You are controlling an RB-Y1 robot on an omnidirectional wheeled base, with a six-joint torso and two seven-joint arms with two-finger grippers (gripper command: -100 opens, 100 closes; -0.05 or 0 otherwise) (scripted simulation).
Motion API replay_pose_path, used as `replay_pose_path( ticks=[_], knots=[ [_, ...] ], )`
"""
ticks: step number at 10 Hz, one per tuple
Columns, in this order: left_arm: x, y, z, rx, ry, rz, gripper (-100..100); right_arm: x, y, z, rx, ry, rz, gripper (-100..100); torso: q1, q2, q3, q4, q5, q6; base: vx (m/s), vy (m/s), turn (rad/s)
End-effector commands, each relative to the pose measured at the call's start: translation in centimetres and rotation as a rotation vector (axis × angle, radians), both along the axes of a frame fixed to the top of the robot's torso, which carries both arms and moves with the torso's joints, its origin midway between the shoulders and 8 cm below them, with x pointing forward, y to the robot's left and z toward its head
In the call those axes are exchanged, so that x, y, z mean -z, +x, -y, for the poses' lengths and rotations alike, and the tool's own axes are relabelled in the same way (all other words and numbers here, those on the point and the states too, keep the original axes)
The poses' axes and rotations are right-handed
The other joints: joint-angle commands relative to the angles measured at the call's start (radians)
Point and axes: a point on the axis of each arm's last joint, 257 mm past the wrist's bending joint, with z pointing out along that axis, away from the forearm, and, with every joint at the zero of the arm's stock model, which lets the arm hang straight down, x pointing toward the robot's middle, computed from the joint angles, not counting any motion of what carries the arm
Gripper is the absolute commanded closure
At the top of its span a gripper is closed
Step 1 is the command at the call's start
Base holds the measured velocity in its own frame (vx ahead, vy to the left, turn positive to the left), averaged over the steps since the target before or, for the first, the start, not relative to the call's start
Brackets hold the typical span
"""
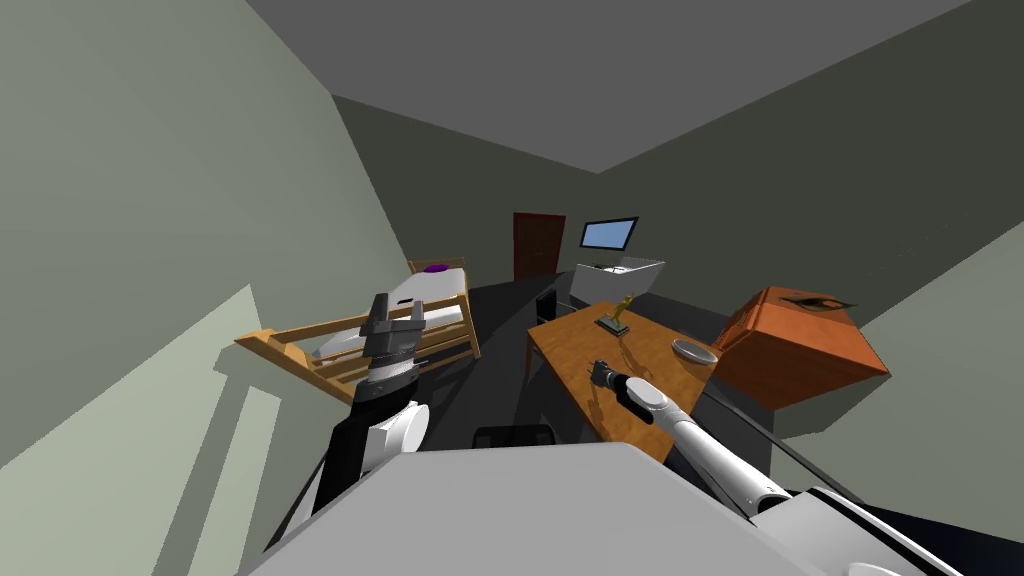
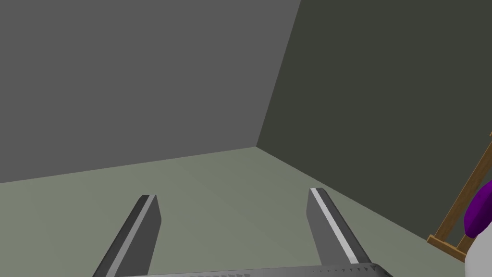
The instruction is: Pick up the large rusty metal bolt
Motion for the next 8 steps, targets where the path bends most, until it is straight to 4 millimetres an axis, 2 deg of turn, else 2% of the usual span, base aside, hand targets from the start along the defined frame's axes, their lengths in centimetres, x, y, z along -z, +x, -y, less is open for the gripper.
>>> replay_pose_path(
  ticks=[1,8],
  knots=[
    [0.0,0.0,0.0,0.0,0.0,0.0,0,0.0,-0.1,0.1,-0.014,-0.006,-0.002,100,0.0,0.0,0.0,0.0,0.0,0.0,0.022,0.036,-0.051],
    [0.0,0.0,0.0,0.0,0.0,0.0,0,-0.8,-0.6,1.4,-0.062,-0.003,0.005,100,0.002,0.0,0.0,0.0,0.0,0.0,0.024,0.047,-0.068]
  ],
)
